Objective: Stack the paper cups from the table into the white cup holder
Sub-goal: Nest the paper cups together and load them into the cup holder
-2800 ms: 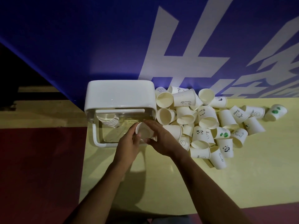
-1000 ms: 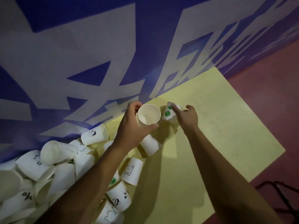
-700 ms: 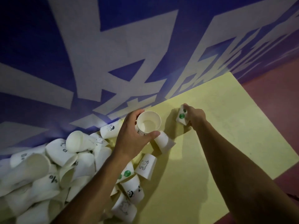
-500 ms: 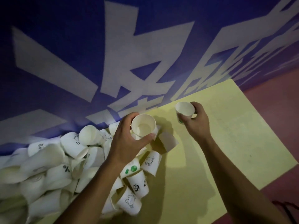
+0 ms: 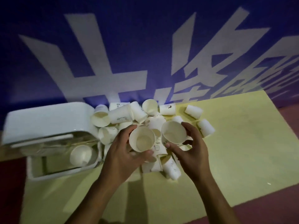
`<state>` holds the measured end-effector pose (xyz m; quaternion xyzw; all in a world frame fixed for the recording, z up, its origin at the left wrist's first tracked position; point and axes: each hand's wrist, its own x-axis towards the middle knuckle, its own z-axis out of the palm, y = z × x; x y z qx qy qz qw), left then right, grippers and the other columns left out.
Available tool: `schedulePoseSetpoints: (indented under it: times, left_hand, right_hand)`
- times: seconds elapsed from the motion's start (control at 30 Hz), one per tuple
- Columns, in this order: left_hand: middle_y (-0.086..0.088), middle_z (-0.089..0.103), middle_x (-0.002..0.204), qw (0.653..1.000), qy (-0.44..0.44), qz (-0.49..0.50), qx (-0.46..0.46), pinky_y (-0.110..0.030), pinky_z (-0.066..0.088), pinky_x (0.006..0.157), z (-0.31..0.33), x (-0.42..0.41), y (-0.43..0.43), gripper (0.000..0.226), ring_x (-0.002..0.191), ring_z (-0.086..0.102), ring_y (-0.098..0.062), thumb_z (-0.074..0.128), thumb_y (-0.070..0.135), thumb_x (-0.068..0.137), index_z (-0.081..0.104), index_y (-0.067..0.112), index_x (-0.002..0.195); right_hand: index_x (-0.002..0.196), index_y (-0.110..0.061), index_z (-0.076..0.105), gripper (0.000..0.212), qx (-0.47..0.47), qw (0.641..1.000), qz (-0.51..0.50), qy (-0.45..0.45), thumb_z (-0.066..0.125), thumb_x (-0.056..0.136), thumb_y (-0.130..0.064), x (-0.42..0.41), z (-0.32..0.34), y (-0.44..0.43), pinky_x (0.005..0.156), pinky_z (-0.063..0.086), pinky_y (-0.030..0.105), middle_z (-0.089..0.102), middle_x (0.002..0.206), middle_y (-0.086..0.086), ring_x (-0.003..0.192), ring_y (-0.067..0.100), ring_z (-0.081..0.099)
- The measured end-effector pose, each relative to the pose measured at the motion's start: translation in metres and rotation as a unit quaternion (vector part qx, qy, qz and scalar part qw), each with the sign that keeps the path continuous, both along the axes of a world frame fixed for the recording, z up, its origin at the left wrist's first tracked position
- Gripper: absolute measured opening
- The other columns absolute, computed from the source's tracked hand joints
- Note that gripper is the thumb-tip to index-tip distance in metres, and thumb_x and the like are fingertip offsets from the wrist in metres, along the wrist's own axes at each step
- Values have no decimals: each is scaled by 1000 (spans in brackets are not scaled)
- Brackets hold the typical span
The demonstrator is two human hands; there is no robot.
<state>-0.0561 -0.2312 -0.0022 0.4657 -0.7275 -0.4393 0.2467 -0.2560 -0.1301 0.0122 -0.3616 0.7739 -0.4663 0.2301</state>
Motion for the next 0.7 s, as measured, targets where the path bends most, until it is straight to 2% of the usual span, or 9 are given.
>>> schedulePoseSetpoints:
  times: [0.1, 0.17, 0.27, 0.33, 0.47, 0.57, 0.63, 0.7]
  left_hand:
    - [32, 56, 126, 1000, 5, 25, 8, -18, 49, 84, 2, 63, 4, 80, 113, 55, 5, 81, 73, 62, 44, 56, 130]
    - [29, 56, 127, 999, 10, 41, 10, -22, 54, 84, 0, 100, 4, 78, 115, 57, 2, 80, 72, 64, 50, 48, 131]
    - [19, 56, 133, 998, 6, 69, -10, -30, 55, 89, -6, 151, 4, 72, 121, 57, -7, 88, 49, 72, 55, 35, 135]
    - [17, 55, 133, 995, -5, 97, -24, -24, 53, 90, -13, 174, 1, 70, 122, 56, -6, 89, 39, 74, 55, 33, 134]
    - [11, 55, 136, 988, -28, 150, -37, -5, 40, 93, -24, 198, -11, 76, 123, 53, -3, 87, 42, 74, 52, 26, 140]
    - [10, 56, 138, 989, -32, 144, -30, 1, 32, 94, -30, 201, -22, 77, 124, 50, 0, 85, 46, 75, 53, 23, 141]
    - [10, 56, 138, 991, -39, 128, -19, -1, 33, 96, -36, 200, -28, 77, 124, 50, -1, 83, 50, 74, 54, 23, 141]
    - [10, 54, 140, 992, -70, 108, -4, -12, 40, 99, -46, 198, -34, 79, 124, 51, -4, 82, 51, 75, 52, 24, 143]
  right_hand:
    - [121, -51, 53, 66, -10, 999, 35, -12, 91, 69, -39, 62, 0, -10, 78, 47, 12, 59, 118, -36, 111, -6, 58]
    - [125, -46, 55, 63, -15, 998, 55, -27, 88, 71, -46, 96, -1, -15, 78, 49, 17, 59, 120, -35, 112, -3, 58]
    - [127, -40, 57, 62, -11, 997, 71, -43, 87, 72, -44, 139, -6, -25, 81, 53, 27, 60, 120, -31, 113, 1, 59]
    - [125, -41, 57, 61, -6, 996, 79, -45, 88, 73, -36, 158, -9, -30, 82, 53, 29, 61, 119, -30, 112, 2, 60]
    - [125, -42, 57, 61, 11, 996, 77, -38, 90, 73, -36, 178, -16, -37, 80, 53, 26, 60, 117, -31, 105, 8, 63]
    - [127, -39, 58, 64, 18, 997, 68, -36, 91, 72, -38, 183, -19, -39, 78, 52, 24, 62, 117, -27, 104, 8, 63]
    - [128, -36, 58, 65, 15, 997, 65, -44, 90, 71, -38, 185, -19, -39, 80, 50, 22, 64, 120, -21, 107, 7, 63]
    - [129, -34, 58, 67, 14, 997, 64, -49, 87, 70, -43, 188, -19, -40, 82, 50, 21, 63, 124, -17, 110, 6, 61]
